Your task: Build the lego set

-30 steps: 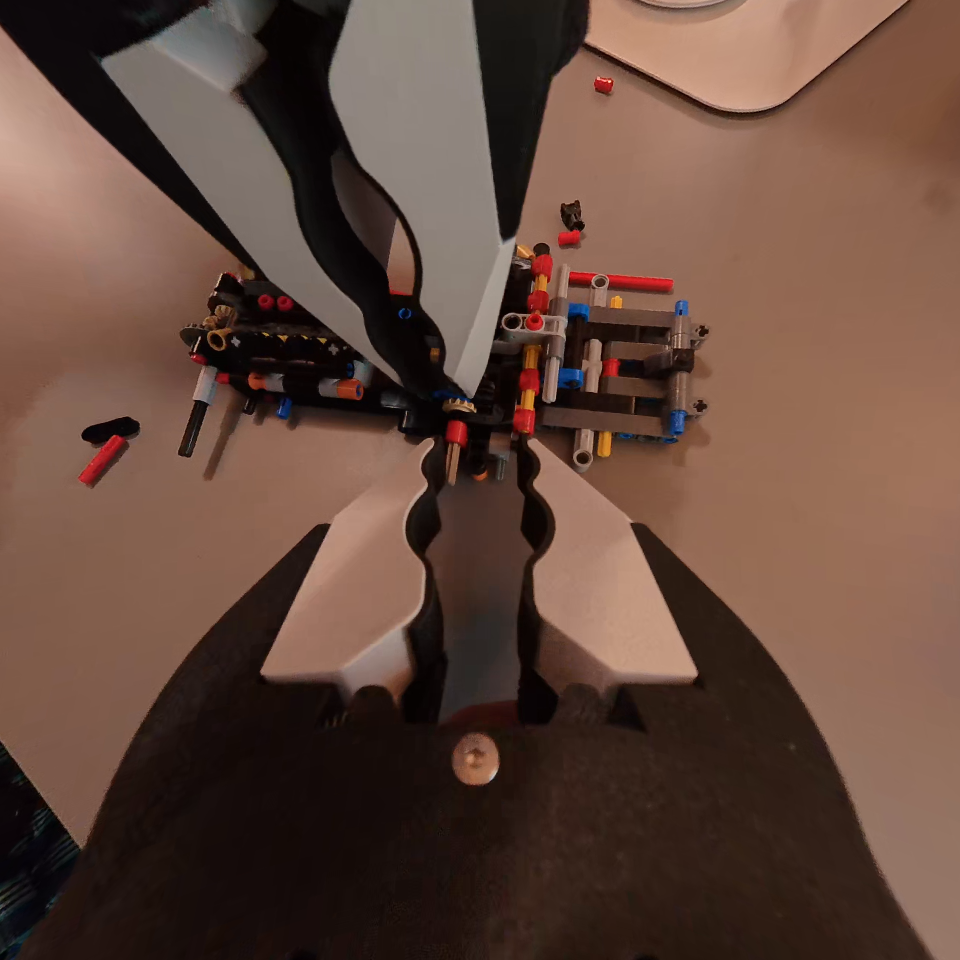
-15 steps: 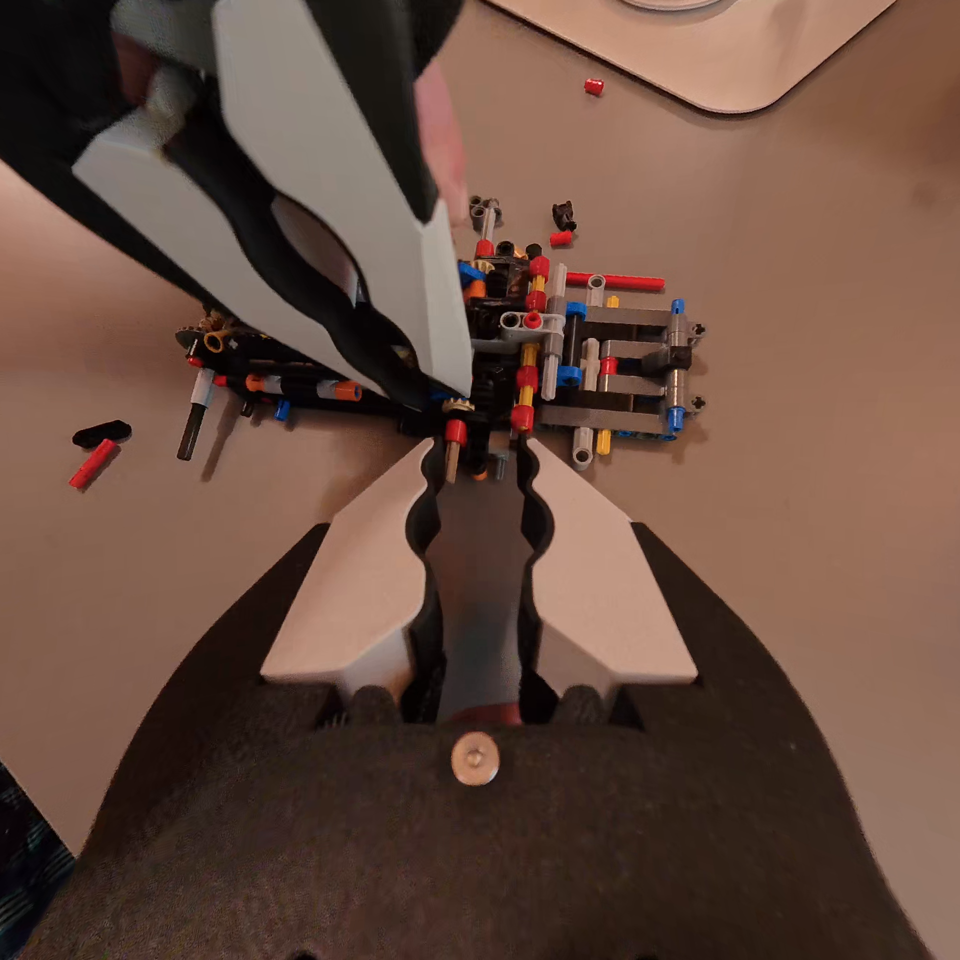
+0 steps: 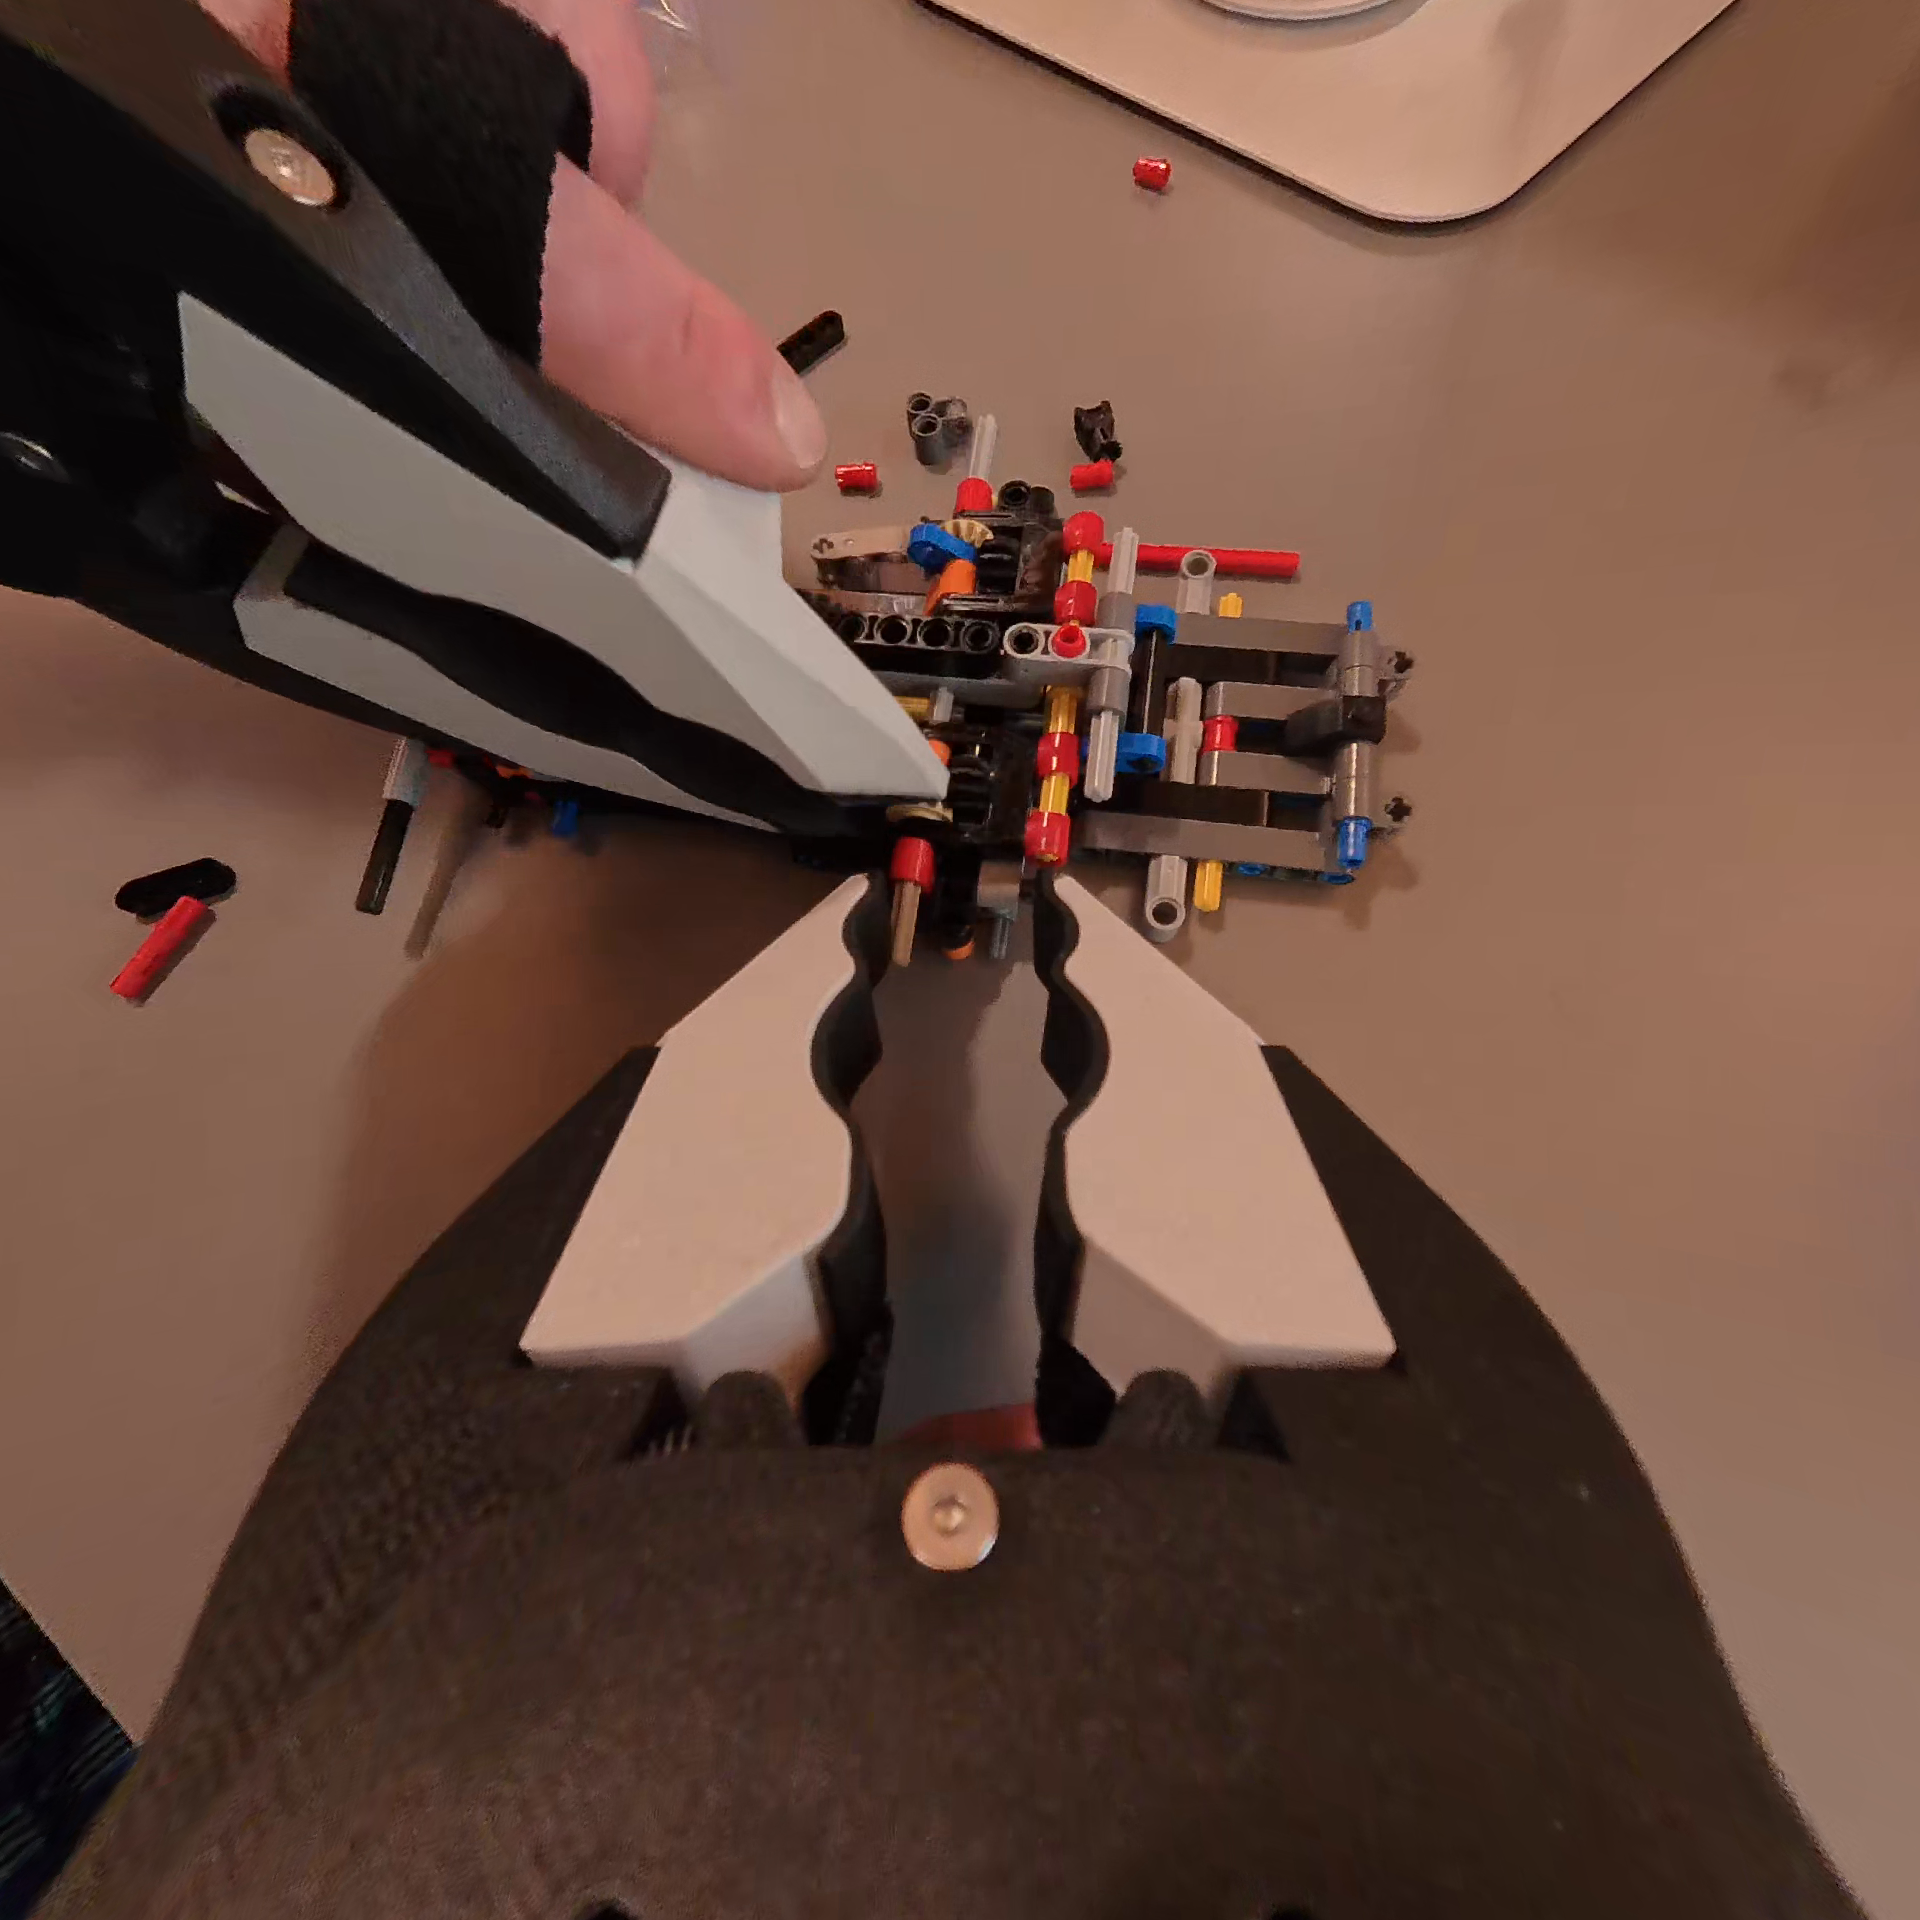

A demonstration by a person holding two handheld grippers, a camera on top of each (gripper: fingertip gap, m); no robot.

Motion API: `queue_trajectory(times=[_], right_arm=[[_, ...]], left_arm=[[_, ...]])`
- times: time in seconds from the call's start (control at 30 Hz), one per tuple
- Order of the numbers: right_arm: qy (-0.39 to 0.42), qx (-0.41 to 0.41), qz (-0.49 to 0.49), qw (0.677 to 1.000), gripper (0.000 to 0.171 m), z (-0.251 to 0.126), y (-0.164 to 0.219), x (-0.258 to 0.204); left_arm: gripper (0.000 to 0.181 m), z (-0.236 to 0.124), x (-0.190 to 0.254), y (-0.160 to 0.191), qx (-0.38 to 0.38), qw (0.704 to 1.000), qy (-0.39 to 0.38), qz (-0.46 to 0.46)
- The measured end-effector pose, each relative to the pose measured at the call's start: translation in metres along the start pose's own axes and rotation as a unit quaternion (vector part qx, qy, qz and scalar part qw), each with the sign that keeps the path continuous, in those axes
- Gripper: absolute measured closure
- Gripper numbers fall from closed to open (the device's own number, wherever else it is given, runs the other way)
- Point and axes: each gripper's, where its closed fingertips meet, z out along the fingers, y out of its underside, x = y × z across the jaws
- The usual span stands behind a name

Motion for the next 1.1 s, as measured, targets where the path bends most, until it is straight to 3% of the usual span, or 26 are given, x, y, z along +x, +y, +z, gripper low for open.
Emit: queue_trajectory(times=[0.17, 0.8, 1.1], right_arm=[[0.005, 0.000, -0.003, 1.000, 0.146, 0.0001, 0.0001, 0.0005], [0.003, -0.001, -0.001, 1.000, 0.147, -0.0011, 0.0004, 0.0029], [0.005, 0.002, -0.009, 1.000, 0.147, -0.0029, 0.0009, 0.0052]], left_arm=[[0.172, 0.0002, -0.0002, 0.0002, -0.005, 1.000, 0.023, -0.009], [0.173, -0.0007, -0.0016, -0.0032, 0.048, 0.965, 0.231, -0.112], [0.171, -0.0006, -0.0021, -0.0047, 0.051, 0.958, 0.250, -0.128]])
